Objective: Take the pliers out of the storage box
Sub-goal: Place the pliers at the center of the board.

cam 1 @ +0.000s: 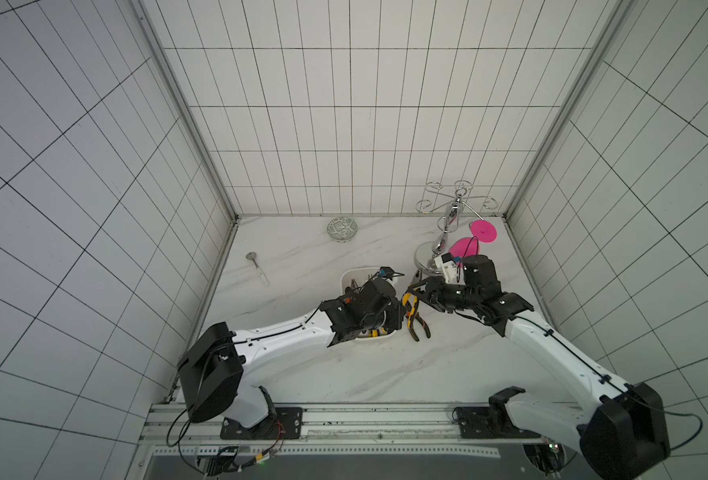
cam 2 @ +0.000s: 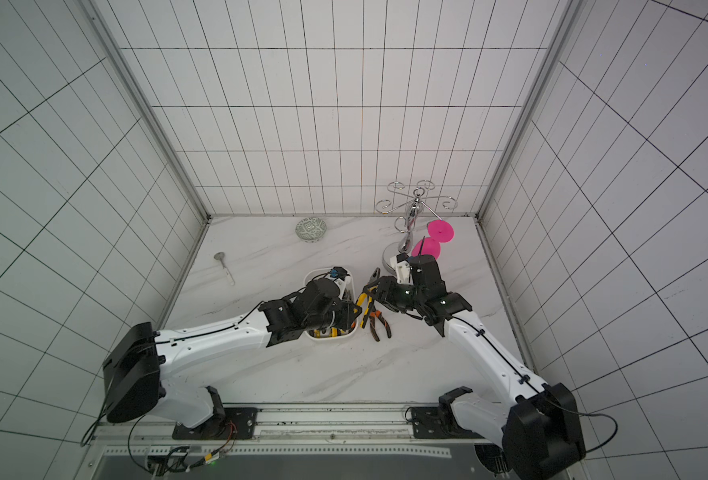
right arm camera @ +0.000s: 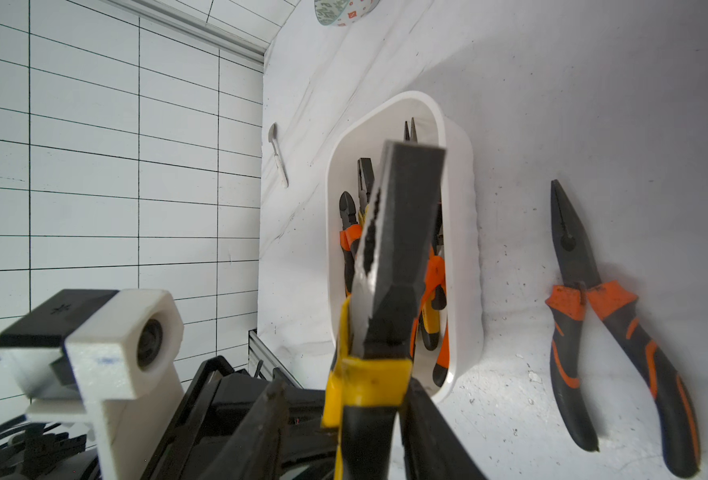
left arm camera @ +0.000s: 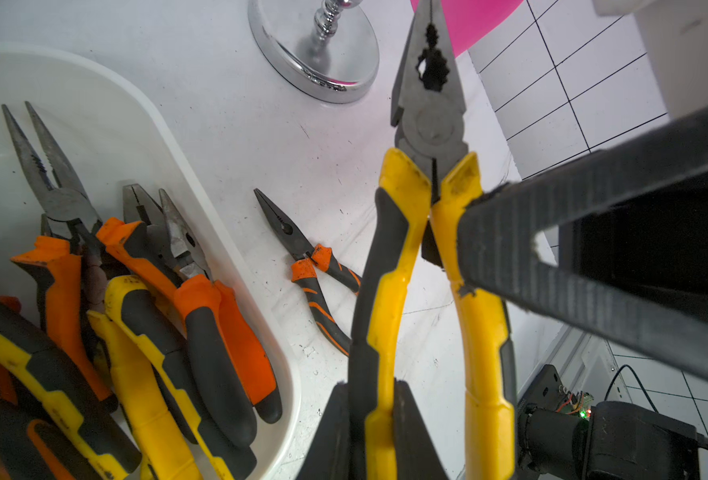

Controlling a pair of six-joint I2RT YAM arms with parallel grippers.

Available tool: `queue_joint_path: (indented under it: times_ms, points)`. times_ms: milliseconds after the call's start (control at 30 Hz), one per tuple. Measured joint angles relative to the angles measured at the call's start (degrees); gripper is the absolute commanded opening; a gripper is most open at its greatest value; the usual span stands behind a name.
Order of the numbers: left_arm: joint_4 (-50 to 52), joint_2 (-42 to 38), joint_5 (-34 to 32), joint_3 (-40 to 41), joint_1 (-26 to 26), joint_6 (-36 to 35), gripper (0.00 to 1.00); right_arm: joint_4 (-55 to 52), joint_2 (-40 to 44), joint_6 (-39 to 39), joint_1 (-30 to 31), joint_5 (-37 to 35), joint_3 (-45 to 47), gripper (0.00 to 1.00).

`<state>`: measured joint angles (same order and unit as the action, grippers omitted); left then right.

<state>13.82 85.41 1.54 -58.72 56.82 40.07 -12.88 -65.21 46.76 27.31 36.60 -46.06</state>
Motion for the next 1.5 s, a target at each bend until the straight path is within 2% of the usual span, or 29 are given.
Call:
queue_joint_path:
  times_ms: [133,267,400,467,533,700,767,833,933,1000,1167,1333,1500]
  points:
    - [-0.3,0.0,0.6,0.0,0.1,0.0,0.0,0.3,-0.7,0.5,-0.3,0.7,0.0,0.41]
    - [-1.3,0.0,1.5,0.0,0.2,0.0,0.0,0.4,-1.5,0.7,-0.4,1.2,0.0,0.31]
    - [-2.1,0.1,1.7,0.0,0.2,0.2,0.06,0.6,-2.0,1.3,-0.4,2.2,0.0,0.14]
    - [-2.3,0.3,1.6,0.0,0.2,0.1,0.19,0.7,-1.9,0.1,-0.4,2.4,0.0,0.04]
    - [-3.3,0.3,1.7,0.0,0.2,0.0,0.34,-0.9,-2.0,-1.4,-0.4,2.0,0.0,0.0]
    - [-4.7,0.3,1.5,-0.1,0.4,-1.0,0.61,-6.8,-2.0,-6.1,-1.1,-0.1,0.0,0.0]
    - [-5.1,0.0,0.9,0.2,0.4,-1.5,0.78,-10.1,-2.0,-9.0,-1.5,-2.1,0.0,0.0]
    - [-5.3,-1.0,0.2,1.1,0.4,-2.5,0.87,-14.3,-2.0,-12.0,-1.6,-5.2,-0.2,0.0]
    - [-5.2,-3.9,-1.0,3.8,0.4,-3.9,0.91,-21.7,-3.0,-17.3,-1.7,-10.6,-1.0,0.0]
    - [-5.3,-6.5,-1.7,5.9,0.4,-5.2,0.98,-26.5,-4.6,-20.8,-1.9,-14.4,-2.2,0.0]
    - [-5.6,-12.7,-1.7,10.5,0.5,-10.7,0.99,-33.3,-9.0,-27.3,-1.9,-21.4,-4.4,0.0]
    - [-5.8,-16.4,-0.4,12.7,0.5,-16.8,0.99,-35.3,-13.6,-31.6,-2.3,-23.7,-6.0,0.0]
    - [-5.3,-16.9,0.0,13.6,0.5,-19.8,0.99,-35.1,-19.9,-34.7,-3.7,-24.5,-10.3,0.0]
